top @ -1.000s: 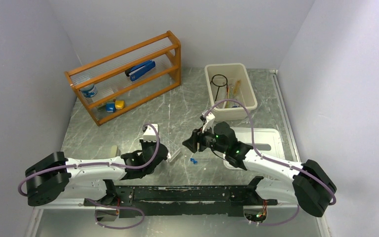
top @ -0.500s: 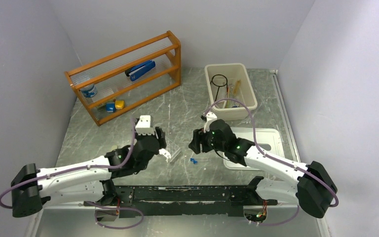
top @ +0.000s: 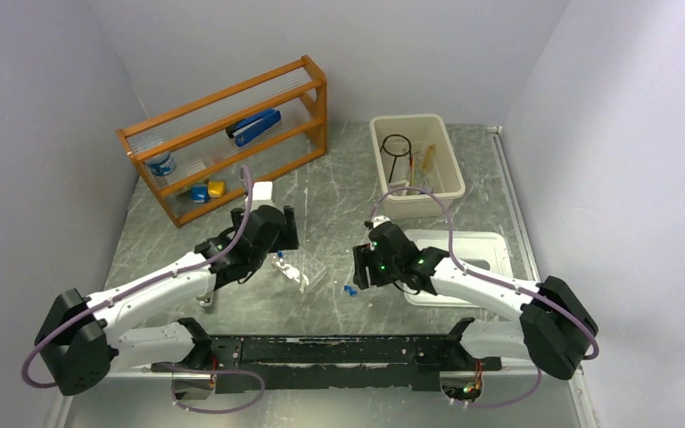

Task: Organize the chemistry lab equipment

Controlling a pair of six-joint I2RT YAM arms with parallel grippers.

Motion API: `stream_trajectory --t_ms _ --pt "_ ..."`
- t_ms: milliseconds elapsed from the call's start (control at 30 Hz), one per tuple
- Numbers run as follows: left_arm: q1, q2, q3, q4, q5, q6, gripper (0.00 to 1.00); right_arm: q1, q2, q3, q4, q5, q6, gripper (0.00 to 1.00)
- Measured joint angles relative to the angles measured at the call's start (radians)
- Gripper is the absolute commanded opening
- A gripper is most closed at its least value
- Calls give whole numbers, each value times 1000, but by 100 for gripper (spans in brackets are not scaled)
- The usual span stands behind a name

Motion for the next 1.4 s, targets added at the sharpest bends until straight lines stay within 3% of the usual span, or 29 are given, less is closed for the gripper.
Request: stream_trajectory --t_ms 267,467,867,1400 --pt "196 80 -38 46 277 -2 81 0 44 2 2 -3 7 66" --pt "214 83 -56 49 388 -16 74 0 48 2 9 1 7 66" --pt "215 59 -56 11 438 -34 56 0 82 2 25 1 7 66" --pt "215 54 -56 4 476 -34 57 0 99 2 36 8 7 66"
